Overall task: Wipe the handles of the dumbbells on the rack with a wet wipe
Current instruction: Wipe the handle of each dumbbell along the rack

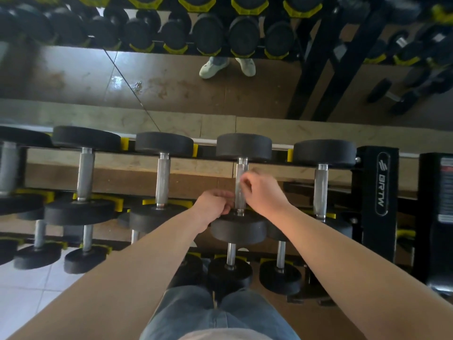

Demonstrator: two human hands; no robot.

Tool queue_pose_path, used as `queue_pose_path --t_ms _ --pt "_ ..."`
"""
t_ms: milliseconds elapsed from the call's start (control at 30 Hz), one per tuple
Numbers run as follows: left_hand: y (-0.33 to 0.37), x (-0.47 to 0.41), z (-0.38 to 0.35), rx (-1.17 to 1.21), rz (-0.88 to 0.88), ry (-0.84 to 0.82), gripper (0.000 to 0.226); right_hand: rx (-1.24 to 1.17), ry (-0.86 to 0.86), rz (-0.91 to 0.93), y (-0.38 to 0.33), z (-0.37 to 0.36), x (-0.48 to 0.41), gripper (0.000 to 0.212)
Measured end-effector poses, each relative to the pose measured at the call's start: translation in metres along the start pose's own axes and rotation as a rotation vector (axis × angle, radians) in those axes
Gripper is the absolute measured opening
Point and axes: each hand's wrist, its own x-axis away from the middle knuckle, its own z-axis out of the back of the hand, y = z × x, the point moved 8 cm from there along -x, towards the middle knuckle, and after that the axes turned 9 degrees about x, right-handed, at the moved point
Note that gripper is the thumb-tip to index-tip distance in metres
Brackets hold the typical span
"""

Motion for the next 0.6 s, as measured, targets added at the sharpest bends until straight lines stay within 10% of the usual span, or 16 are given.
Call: queue_pose_path --t_ms 133,367,600 --pt "0.002 0.002 0.000 -0.015 -0.005 0.006 0.021 -0.182 0.161 -0.218 0.016 0.012 -0.011 0.014" --pt "-0.001 -0.001 -0.003 -0.058 -0.052 -0.016 0.028 -0.214 -0.275 -0.316 0.029 -0.042 0.045 0.007" --pt "0.001 0.002 -0.004 -0.113 -0.092 0.006 0.027 -0.536 0.111 -0.526 0.034 -0.006 -0.003 0.016"
